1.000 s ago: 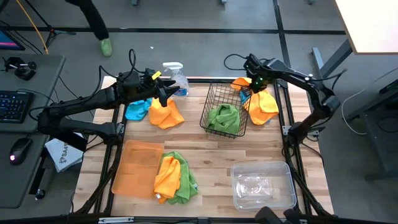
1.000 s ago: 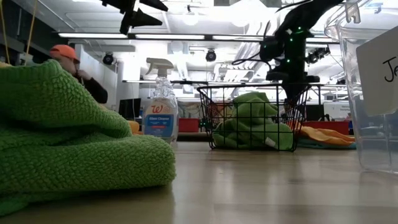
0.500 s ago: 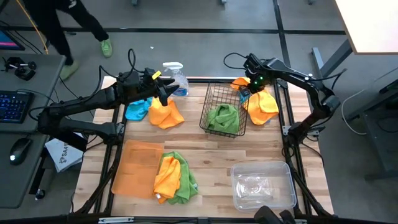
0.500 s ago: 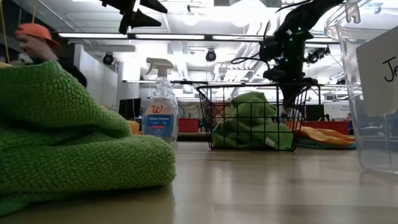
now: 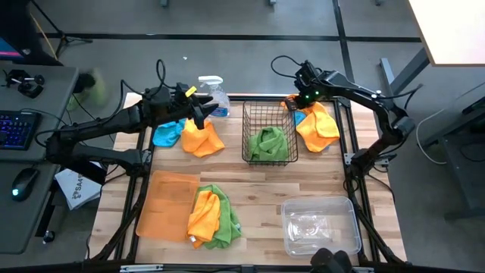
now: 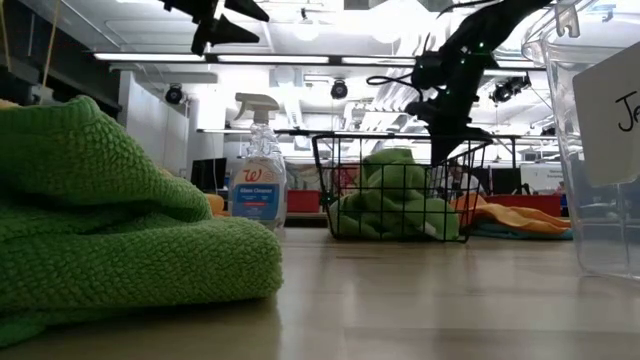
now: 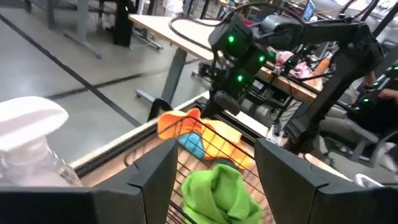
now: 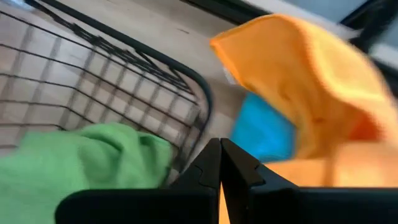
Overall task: Sort microfiber towel by color & place in baskets
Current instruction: Adjust the black mesh basket, then put the green microfiber cloth into the mesh basket
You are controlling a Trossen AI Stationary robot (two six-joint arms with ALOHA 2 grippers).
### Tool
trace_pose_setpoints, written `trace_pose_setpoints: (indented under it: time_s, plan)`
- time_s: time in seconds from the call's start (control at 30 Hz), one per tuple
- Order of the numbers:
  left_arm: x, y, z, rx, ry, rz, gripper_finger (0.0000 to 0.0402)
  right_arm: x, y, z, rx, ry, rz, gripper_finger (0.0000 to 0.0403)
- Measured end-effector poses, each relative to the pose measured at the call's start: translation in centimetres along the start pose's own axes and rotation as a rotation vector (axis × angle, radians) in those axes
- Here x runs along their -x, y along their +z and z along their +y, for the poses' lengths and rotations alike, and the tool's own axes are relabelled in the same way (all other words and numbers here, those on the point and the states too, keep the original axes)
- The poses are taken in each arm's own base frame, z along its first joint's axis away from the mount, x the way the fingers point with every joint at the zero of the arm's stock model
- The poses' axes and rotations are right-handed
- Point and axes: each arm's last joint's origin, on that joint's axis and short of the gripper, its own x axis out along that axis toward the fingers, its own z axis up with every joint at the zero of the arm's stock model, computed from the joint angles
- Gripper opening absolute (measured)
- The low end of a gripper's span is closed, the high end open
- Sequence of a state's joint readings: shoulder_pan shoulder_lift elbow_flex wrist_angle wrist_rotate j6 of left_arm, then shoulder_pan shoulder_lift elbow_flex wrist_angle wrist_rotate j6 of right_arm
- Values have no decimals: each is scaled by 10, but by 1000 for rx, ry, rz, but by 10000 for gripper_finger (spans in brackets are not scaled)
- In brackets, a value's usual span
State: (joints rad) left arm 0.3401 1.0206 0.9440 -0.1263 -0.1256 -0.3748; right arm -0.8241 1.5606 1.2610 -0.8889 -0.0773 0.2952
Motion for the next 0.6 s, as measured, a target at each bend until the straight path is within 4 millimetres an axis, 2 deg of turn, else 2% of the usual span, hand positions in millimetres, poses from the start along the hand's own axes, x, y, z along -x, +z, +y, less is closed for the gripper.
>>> trace_pose_setpoints:
  time_s: [0.07, 0.13, 0.27, 0.47, 0.6]
  plan:
    - [-2, -3, -1, 53, -35, 41, 201, 11, -4, -2, 21, -33, -15, 0]
    - [-9, -15, -9, 78, -136, 162, 201, 26, -10, -3, 39, -59, -36, 0]
    - [-23, -59, -37, 62, -263, 472, 201, 60, -25, -5, 44, -58, -94, 0]
    - [-33, -118, -91, -154, -406, 721, 201, 103, -55, -11, 39, -42, -135, 0]
    - [-42, -137, -112, -332, -426, 870, 201, 121, -69, -14, 40, -33, -166, 0]
